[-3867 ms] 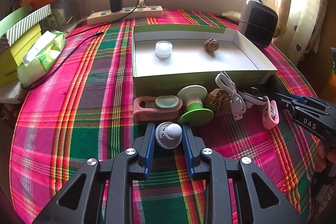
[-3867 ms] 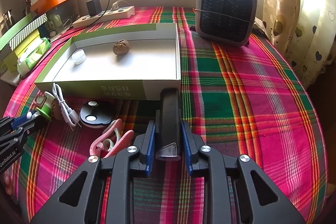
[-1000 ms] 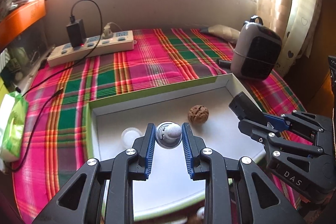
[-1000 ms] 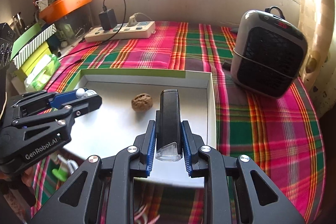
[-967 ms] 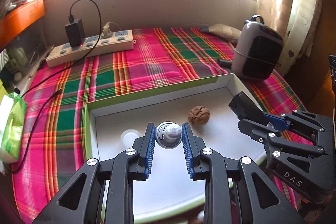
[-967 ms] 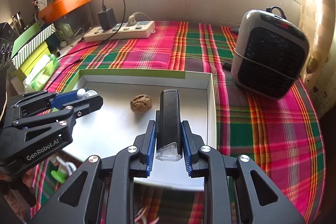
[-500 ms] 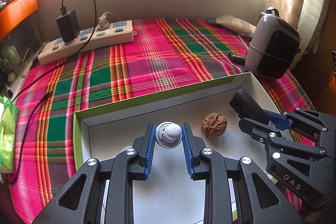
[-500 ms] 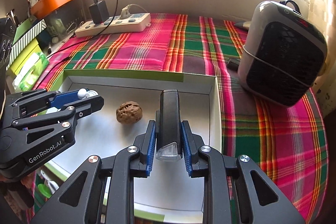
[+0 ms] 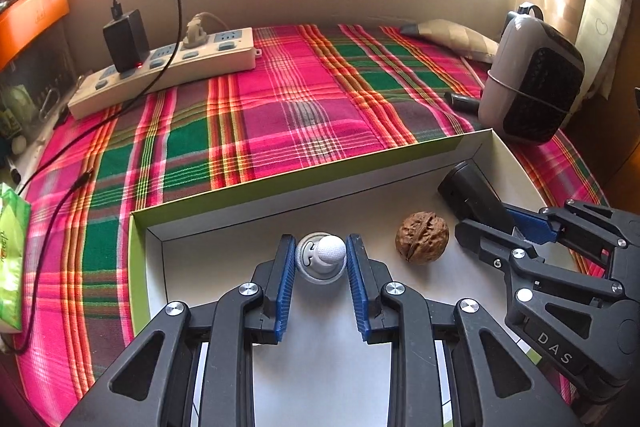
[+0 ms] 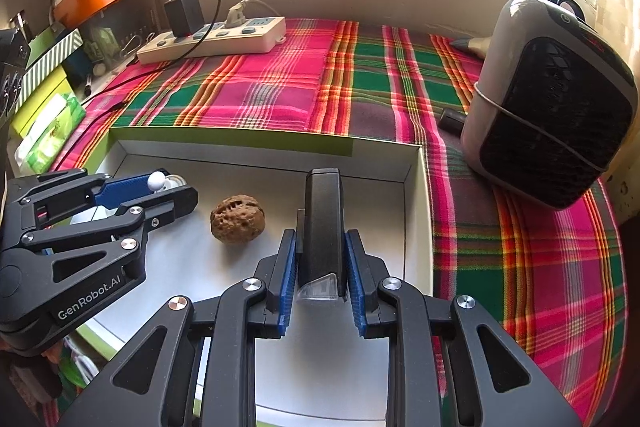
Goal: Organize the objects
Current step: 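Carry the flashlight with the right gripper while the left gripper carries the cap into the tray, then open the right gripper in the tray while the left gripper releases the cap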
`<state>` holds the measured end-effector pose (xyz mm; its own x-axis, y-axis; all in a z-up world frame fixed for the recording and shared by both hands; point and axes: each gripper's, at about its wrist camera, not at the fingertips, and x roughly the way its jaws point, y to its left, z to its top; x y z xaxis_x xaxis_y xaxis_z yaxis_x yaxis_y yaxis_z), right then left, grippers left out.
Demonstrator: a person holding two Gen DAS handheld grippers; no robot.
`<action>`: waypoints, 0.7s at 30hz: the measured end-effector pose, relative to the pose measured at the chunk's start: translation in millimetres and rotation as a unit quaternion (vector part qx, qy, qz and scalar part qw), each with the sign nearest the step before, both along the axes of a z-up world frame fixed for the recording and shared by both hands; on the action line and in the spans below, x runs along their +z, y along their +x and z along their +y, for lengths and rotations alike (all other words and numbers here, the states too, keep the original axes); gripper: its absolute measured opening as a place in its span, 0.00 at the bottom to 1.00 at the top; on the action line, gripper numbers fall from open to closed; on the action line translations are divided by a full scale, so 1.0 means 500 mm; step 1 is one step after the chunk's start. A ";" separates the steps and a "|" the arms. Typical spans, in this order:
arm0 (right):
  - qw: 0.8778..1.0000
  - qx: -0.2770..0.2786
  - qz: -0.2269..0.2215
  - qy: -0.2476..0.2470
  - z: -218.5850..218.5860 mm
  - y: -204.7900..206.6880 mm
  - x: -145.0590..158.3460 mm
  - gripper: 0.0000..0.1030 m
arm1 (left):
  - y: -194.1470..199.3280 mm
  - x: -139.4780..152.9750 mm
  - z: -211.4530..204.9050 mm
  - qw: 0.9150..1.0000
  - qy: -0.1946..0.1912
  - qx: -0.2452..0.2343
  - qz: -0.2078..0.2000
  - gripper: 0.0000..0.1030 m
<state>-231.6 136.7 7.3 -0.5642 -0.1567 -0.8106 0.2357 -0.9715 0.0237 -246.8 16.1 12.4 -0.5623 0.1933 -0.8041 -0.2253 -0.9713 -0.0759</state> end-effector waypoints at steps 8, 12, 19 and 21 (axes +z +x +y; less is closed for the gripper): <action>1.000 0.000 0.004 0.001 -0.001 0.001 -0.001 0.24 | -0.002 0.001 -0.001 1.000 -0.006 -0.001 0.000 0.25; 1.000 -0.003 0.005 0.001 0.000 0.001 -0.001 0.30 | 0.000 0.000 -0.001 1.000 -0.005 0.002 0.000 0.30; 1.000 -0.007 0.009 -0.001 0.003 0.007 0.004 0.33 | 0.011 0.007 -0.016 1.000 -0.001 0.010 0.004 0.34; 1.000 -0.009 0.011 -0.001 0.005 0.010 0.006 0.33 | 0.014 0.011 -0.018 1.000 0.000 0.007 0.006 0.35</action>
<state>-226.5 139.0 10.2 -0.5840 -0.1481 -0.7981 0.2185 -0.9756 0.0211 -239.9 7.2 17.8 -0.5746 0.1862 -0.7970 -0.2129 -0.9743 -0.0741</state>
